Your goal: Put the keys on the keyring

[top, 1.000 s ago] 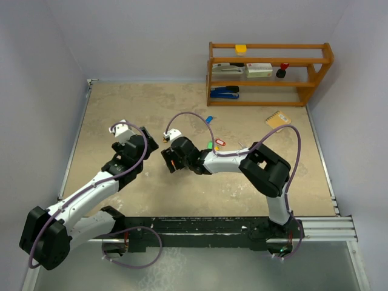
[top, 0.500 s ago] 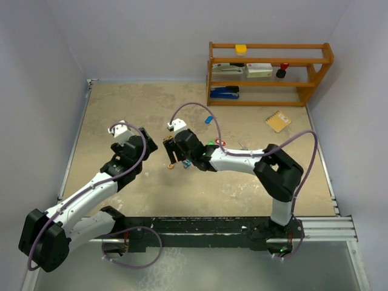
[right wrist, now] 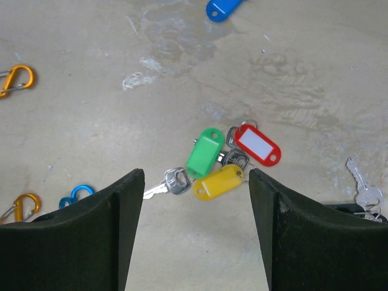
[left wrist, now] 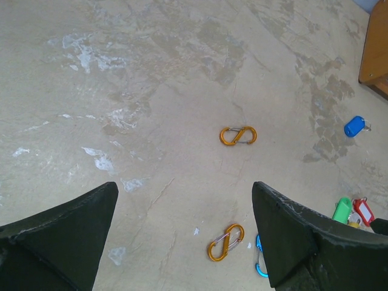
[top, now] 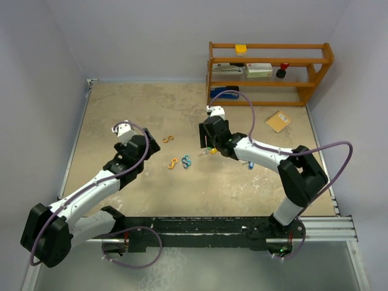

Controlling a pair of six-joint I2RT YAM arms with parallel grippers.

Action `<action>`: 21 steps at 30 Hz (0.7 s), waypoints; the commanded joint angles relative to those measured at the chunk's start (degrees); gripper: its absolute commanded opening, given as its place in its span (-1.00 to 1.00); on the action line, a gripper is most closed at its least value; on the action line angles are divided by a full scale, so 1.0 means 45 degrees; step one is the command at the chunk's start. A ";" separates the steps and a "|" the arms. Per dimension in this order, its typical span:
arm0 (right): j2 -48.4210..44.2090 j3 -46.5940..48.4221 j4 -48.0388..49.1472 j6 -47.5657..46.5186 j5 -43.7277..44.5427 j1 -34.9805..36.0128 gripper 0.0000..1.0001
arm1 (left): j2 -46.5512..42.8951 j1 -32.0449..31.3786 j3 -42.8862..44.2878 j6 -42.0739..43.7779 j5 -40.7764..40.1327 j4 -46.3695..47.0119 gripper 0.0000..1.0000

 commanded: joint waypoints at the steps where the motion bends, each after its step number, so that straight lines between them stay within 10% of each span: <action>1: 0.0248 0.0217 -0.0776 0.0337 0.0531 0.0099 0.44 | 0.0296 0.0113 0.0279 0.0067 0.0435 0.0727 0.77; 21: 0.2198 0.1199 -0.0652 0.0885 -0.0581 0.0006 0.13 | 0.0821 0.0113 -0.0041 0.0088 0.0971 0.1468 0.76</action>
